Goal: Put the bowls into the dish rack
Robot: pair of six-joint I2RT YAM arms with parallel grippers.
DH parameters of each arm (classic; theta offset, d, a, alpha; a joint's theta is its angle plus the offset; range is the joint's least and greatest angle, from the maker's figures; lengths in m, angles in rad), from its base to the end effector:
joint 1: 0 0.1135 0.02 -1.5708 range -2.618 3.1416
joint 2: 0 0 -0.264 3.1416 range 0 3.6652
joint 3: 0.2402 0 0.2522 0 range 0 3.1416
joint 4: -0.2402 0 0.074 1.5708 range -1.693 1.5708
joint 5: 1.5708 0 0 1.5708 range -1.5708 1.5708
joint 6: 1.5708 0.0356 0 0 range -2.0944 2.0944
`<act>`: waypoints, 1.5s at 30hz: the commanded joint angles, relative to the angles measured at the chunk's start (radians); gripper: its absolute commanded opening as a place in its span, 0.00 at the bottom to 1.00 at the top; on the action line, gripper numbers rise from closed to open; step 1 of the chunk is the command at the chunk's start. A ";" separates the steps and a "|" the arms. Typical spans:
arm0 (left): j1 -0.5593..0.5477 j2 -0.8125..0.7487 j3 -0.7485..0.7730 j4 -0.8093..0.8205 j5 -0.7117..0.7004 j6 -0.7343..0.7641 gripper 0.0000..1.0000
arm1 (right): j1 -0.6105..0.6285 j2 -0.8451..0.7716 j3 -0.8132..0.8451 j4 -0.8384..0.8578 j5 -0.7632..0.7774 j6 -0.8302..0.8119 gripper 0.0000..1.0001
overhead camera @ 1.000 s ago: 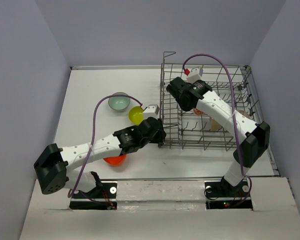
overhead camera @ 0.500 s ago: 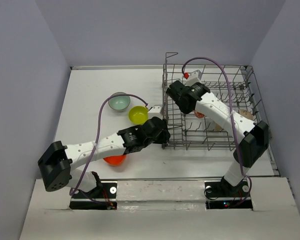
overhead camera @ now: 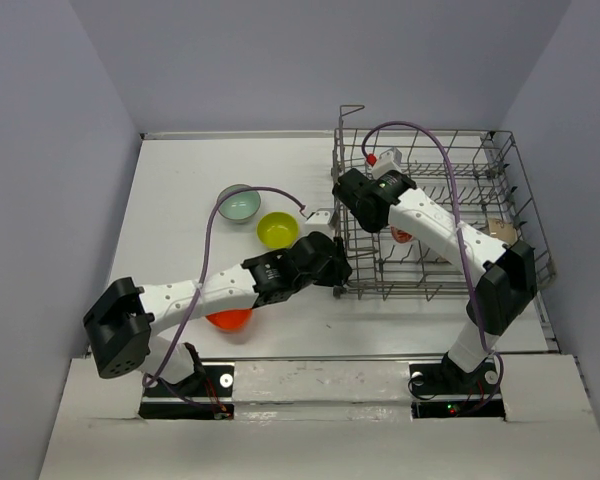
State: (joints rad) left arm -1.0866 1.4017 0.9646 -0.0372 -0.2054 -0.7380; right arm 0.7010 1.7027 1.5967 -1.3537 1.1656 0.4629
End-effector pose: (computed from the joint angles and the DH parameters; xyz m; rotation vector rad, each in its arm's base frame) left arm 0.1553 -0.2796 0.2747 0.2408 2.1521 -0.9076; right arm 0.2614 0.1778 0.3215 -0.1787 2.1631 -1.1281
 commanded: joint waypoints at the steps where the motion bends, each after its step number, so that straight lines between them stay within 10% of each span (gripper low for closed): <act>1: -0.038 -0.116 -0.001 0.171 0.074 0.046 0.48 | 0.003 -0.021 0.006 -0.013 0.054 0.016 0.09; 11: -0.036 -0.202 -0.023 0.135 0.054 0.063 0.65 | 0.003 -0.008 0.003 -0.013 0.068 0.016 0.09; 45: -0.038 -0.506 -0.015 -0.021 -0.057 0.107 0.66 | -0.015 0.057 -0.050 0.024 0.088 -0.020 0.14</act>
State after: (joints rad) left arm -1.1194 0.9352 0.9386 -0.0570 -0.2272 -0.6518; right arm 0.6922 1.7504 1.5227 -1.3338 1.1877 0.4370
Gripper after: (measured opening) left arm 0.659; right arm 0.145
